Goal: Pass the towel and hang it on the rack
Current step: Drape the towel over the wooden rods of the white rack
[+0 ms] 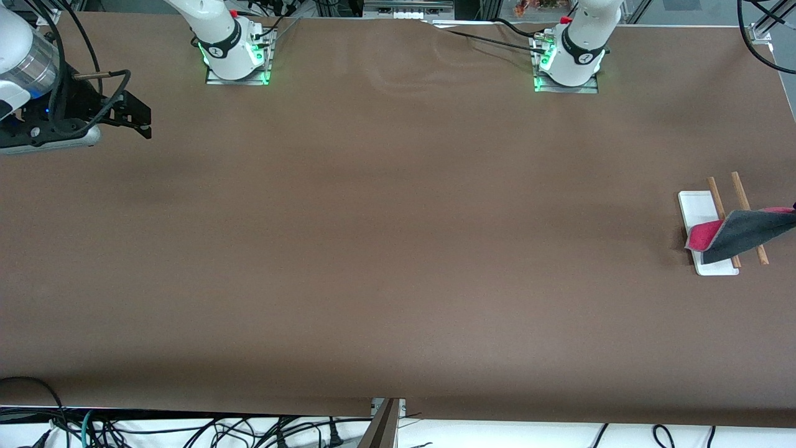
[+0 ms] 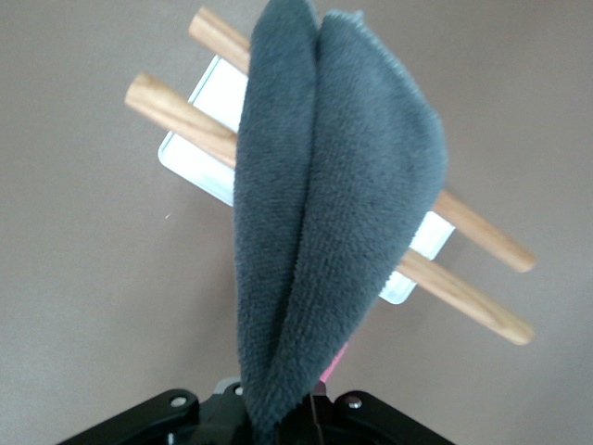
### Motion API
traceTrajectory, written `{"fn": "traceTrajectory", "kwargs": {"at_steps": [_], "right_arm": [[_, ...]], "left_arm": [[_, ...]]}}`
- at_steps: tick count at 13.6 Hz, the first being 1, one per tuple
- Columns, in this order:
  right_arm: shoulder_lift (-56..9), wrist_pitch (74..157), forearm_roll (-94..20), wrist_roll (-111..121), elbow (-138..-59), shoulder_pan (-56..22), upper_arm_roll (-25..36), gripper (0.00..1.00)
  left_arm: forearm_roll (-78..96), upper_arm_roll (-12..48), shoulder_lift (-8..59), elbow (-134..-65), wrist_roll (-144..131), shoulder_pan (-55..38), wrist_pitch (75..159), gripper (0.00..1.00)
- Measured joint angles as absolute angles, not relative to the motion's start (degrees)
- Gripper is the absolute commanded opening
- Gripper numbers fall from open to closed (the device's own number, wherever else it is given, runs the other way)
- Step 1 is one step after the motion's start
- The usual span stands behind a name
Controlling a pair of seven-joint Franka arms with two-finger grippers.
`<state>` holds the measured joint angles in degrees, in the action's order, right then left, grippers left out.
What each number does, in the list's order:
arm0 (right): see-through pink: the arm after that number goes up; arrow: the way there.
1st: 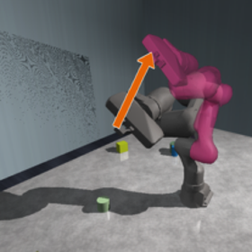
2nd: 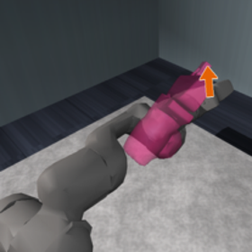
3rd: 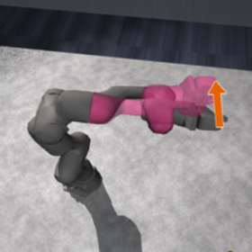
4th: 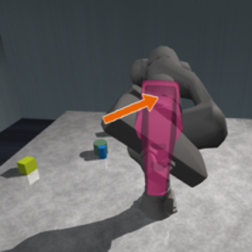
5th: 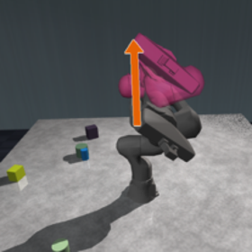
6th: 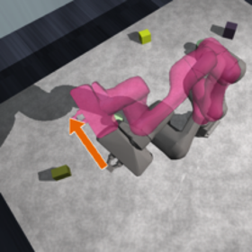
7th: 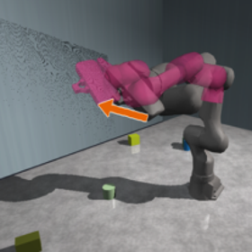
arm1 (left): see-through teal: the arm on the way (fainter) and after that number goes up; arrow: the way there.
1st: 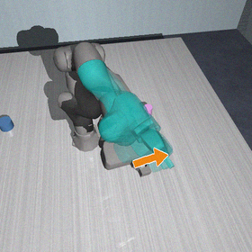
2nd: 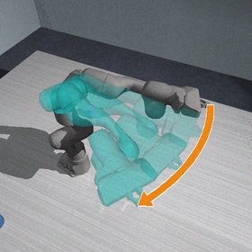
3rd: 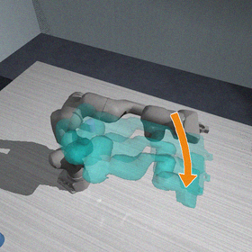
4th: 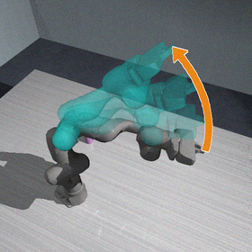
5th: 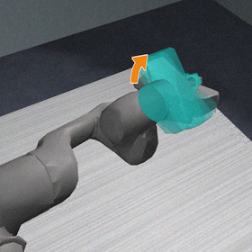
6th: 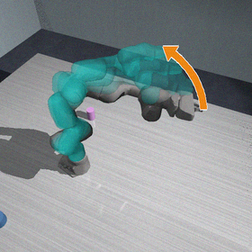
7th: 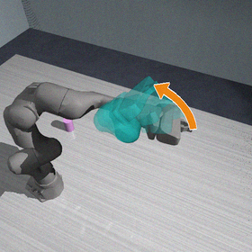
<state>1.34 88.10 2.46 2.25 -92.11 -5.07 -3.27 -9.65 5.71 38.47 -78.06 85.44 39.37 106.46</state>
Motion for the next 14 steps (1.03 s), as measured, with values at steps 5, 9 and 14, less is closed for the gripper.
{"fn": "traceTrajectory", "kwargs": {"at_steps": [5, 9, 14], "right_arm": [[1.29, 88.11, 2.46, 2.19, -92.11, -4.81, -3.46, 1.00], [0.70, 88.32, 2.46, 2.11, -92.17, -4.42, -3.46, 1.00], [-0.09, 88.35, 2.11, 1.97, -92.23, -4.29, -3.46, 1.00]], "left_arm": [[-9.65, 5.77, 41.55, -77.99, 85.79, 39.89, 109.74, 1.00], [-9.65, 5.95, 41.92, -77.40, 85.82, 39.89, 110.26, 1.00], [-9.66, 6.73, 39.64, -74.96, 85.83, 39.69, 109.41, 1.00]]}}
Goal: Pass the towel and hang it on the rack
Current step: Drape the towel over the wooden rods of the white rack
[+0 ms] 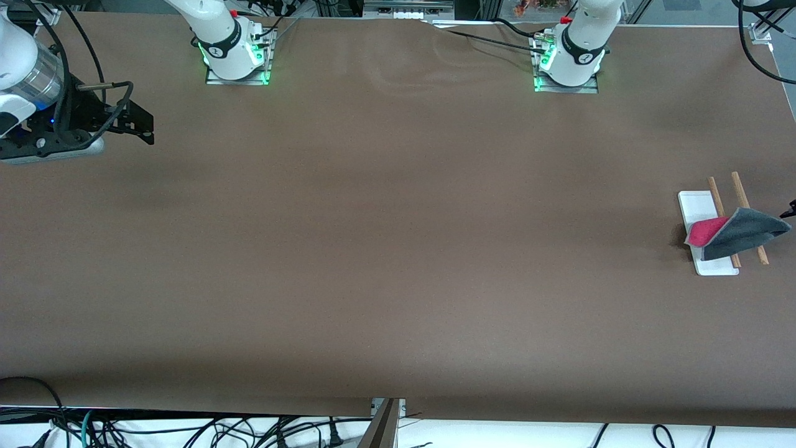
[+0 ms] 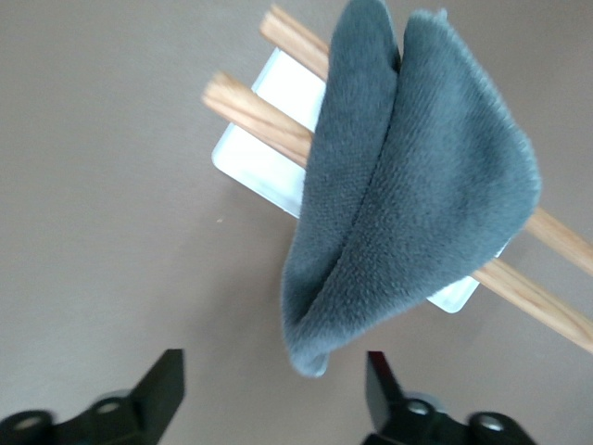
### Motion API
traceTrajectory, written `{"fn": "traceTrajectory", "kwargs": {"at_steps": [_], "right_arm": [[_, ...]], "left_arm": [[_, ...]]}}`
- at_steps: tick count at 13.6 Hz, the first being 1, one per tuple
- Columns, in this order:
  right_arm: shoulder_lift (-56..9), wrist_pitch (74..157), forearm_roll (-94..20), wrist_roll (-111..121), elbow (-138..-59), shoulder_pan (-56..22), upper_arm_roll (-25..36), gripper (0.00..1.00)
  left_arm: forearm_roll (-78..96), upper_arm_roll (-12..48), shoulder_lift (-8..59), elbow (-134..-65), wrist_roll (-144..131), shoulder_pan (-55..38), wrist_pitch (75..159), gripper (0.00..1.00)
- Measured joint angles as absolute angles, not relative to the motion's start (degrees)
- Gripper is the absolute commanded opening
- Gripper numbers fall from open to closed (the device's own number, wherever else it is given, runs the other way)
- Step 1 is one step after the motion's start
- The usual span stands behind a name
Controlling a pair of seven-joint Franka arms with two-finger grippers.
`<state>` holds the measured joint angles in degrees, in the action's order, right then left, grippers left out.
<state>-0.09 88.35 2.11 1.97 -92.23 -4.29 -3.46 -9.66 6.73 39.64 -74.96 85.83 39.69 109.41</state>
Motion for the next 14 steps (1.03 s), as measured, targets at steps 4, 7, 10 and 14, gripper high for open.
{"fn": "traceTrajectory", "kwargs": {"at_steps": [4, 7, 10, 14], "right_arm": [[-0.27, 88.35, 2.11, 1.97, -92.23, -4.14, -3.49, 1.00], [-0.34, 88.41, 2.11, 1.97, -92.23, -4.15, -3.72, 1.00], [-0.33, 88.56, 2.09, 1.97, -92.18, -4.14, -3.73, 1.00], [-0.33, 88.56, 2.09, 2.12, -92.18, -4.14, -3.76, 1.00]], "left_arm": [[-9.66, 7.77, 31.93, -74.34, 83.96, 36.40, 103.08, 1.00], [-9.65, 8.28, 26.91, -74.37, 71.35, 29.95, 93.63, 1.00], [-9.64, 11.66, 25.31, -74.45, 56.09, 25.09, 88.86, 1.00], [-9.44, 21.71, 24.99, -74.52, 35.27, 24.03, 86.08, 1.00]]}}
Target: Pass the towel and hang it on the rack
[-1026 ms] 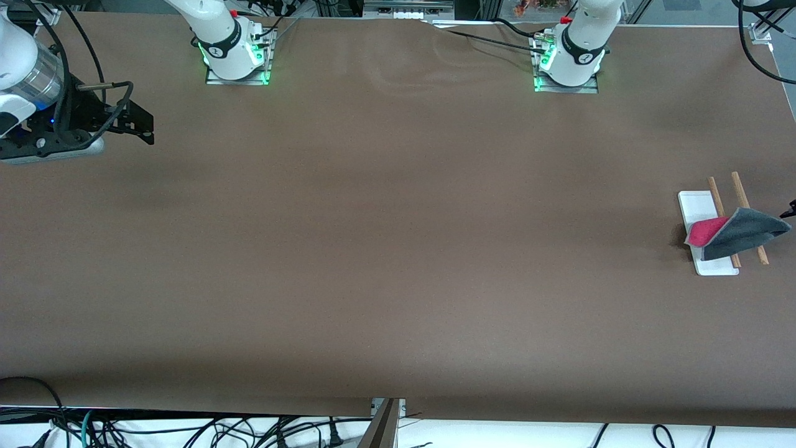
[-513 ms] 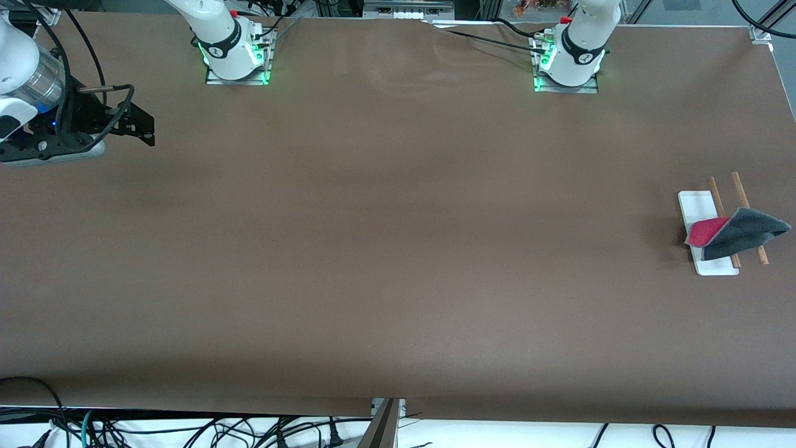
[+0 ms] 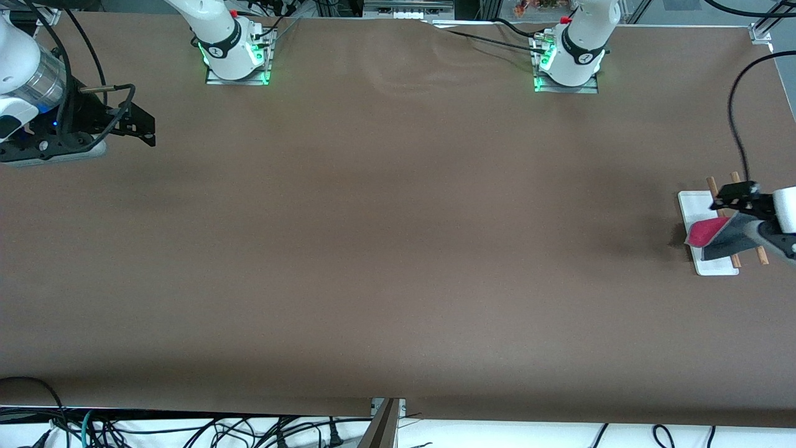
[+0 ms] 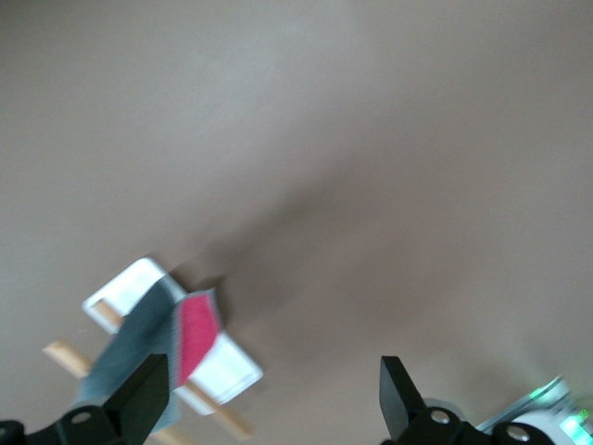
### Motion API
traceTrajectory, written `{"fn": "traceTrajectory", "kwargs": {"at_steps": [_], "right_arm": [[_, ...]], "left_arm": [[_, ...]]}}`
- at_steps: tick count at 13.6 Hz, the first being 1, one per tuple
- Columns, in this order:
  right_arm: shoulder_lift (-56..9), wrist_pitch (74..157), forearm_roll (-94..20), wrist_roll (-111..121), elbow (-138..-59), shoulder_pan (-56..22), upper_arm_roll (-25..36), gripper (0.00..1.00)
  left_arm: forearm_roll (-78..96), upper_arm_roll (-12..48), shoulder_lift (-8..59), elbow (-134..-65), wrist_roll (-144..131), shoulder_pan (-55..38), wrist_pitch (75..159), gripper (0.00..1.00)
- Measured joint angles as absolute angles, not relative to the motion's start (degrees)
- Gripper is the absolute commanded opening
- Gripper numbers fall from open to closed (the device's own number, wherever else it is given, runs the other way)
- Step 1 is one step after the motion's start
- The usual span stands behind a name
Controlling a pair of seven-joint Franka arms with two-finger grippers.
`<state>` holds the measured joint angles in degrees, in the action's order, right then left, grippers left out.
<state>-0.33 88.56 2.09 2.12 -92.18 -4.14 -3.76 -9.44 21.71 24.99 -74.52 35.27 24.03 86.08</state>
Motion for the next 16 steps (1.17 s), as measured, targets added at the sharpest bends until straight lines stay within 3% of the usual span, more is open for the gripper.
{"fn": "traceTrajectory", "kwargs": {"at_steps": [4, 8, 11, 16], "right_arm": [[-0.33, 88.56, 2.09, 3.57, -92.17, -4.14, -3.76, 1.00], [-0.32, 88.42, 2.08, 3.57, -92.16, -4.13, -3.76, 1.00], [-0.32, 88.37, 2.07, 3.57, -92.16, -4.13, -3.76, 1.00], [-0.30, 88.35, 2.06, 3.57, -92.16, -4.12, -3.75, 1.00]], "left_arm": [[-6.91, 23.53, 20.92, -76.94, 14.18, 17.64, 85.28, 1.00], [1.21, 12.00, 9.59, -85.24, 1.70, 6.01, 86.45, 1.00], [1.47, 5.57, 1.82, -95.29, 0.33, 2.84, 93.89, 1.00], [1.15, 4.28, -0.12, -99.25, 0.31, 0.62, 96.37, 1.00]]}}
